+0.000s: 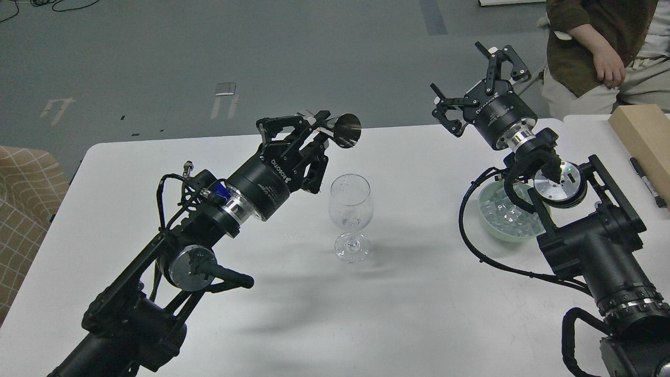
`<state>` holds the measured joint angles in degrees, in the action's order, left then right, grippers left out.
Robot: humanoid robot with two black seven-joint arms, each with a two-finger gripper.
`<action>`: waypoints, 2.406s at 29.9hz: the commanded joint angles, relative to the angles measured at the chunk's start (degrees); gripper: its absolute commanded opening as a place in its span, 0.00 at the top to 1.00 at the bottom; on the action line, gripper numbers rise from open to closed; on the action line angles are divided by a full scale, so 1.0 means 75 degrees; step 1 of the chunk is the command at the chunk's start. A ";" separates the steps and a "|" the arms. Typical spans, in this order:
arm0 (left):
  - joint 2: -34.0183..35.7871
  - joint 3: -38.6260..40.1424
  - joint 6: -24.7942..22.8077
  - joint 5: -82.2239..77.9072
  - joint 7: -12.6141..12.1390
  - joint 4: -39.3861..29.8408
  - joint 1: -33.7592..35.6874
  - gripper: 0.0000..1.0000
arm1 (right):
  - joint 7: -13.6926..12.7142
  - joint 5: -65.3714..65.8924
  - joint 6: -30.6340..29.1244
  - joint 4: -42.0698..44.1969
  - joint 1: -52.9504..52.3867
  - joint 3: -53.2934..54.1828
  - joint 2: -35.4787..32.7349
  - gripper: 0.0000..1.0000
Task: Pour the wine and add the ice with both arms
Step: 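Hold the jigger tipped over the wine glass with the left gripper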
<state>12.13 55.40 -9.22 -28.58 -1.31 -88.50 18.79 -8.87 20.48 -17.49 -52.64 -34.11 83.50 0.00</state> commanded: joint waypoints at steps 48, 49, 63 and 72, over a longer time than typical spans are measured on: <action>0.0012 -0.0004 -0.0071 -0.1509 0.0561 -0.0048 -0.0010 1.00 | -0.0001 0.0000 0.0000 -0.0001 -0.0022 0.0000 0.0000 0.00; 0.0012 -0.0004 -0.0071 -0.1545 0.0561 -0.0048 -0.0010 1.00 | -0.0001 0.0000 0.0000 -0.0001 -0.0011 0.0000 0.0000 0.00; 0.0012 0.0008 -0.0071 -0.2119 0.0842 -0.0048 -0.0010 1.00 | -0.0001 0.0000 0.0000 -0.0001 -0.0022 0.0000 0.0000 0.00; 0.0012 0.0008 -0.0071 -0.2552 0.1088 -0.0048 -0.0010 1.00 | -0.0012 0.0000 0.0000 -0.0001 -0.0022 0.0000 0.0000 0.00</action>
<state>12.14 55.45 -9.75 -45.76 5.98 -88.86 18.79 -8.87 20.48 -17.49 -52.64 -34.28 83.50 0.00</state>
